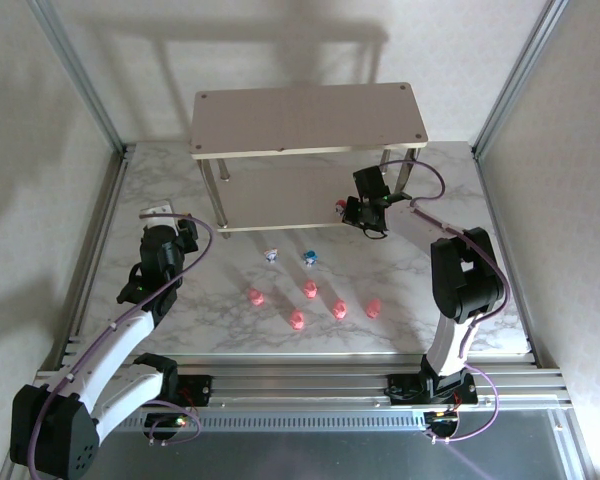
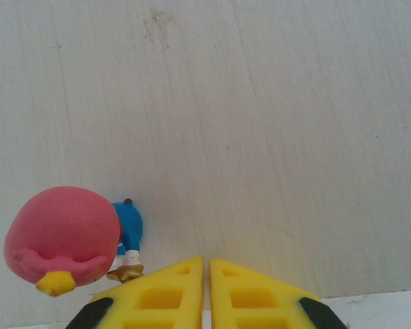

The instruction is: Place and organize the plastic toys onto the shelf

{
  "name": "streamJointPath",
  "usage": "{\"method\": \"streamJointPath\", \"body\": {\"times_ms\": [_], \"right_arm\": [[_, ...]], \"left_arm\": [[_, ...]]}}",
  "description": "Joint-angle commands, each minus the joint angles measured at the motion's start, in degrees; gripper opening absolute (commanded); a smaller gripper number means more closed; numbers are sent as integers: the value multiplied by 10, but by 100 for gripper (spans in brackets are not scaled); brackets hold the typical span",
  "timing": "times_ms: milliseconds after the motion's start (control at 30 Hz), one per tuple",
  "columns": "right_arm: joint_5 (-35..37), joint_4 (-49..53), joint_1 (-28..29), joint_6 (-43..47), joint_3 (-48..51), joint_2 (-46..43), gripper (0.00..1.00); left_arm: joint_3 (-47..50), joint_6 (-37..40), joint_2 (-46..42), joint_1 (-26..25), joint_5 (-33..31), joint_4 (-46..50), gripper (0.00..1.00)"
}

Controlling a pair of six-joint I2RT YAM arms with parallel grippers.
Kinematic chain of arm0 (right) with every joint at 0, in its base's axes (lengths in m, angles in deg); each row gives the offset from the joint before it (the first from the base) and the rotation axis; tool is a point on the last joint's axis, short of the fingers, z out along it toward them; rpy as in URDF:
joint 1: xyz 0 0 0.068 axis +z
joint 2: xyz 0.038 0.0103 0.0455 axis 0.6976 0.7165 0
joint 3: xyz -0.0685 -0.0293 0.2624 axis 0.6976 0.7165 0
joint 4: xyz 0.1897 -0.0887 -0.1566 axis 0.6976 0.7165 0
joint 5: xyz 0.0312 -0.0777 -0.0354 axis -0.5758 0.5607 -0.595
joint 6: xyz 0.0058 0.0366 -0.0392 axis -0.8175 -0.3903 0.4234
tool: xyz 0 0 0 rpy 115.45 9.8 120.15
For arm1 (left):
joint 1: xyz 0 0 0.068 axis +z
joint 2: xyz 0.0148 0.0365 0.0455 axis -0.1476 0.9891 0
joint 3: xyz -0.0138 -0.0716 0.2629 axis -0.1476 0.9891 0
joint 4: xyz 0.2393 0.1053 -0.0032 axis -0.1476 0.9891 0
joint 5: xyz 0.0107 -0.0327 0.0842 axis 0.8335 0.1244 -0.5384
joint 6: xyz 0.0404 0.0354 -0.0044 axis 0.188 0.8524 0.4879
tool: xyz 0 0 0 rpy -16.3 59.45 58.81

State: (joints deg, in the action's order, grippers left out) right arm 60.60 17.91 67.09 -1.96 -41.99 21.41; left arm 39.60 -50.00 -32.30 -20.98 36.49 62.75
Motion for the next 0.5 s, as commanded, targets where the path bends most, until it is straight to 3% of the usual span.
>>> {"method": "streamJointPath", "body": {"times_ms": [0,467], "right_arm": [[15,8,-10,4,-19,16,12],[27,16,-11,11,-30,21,12]], "left_arm": [[5,4,-5,6,-18,-14,54],[5,5,-4,6,-18,-14,54]]}}
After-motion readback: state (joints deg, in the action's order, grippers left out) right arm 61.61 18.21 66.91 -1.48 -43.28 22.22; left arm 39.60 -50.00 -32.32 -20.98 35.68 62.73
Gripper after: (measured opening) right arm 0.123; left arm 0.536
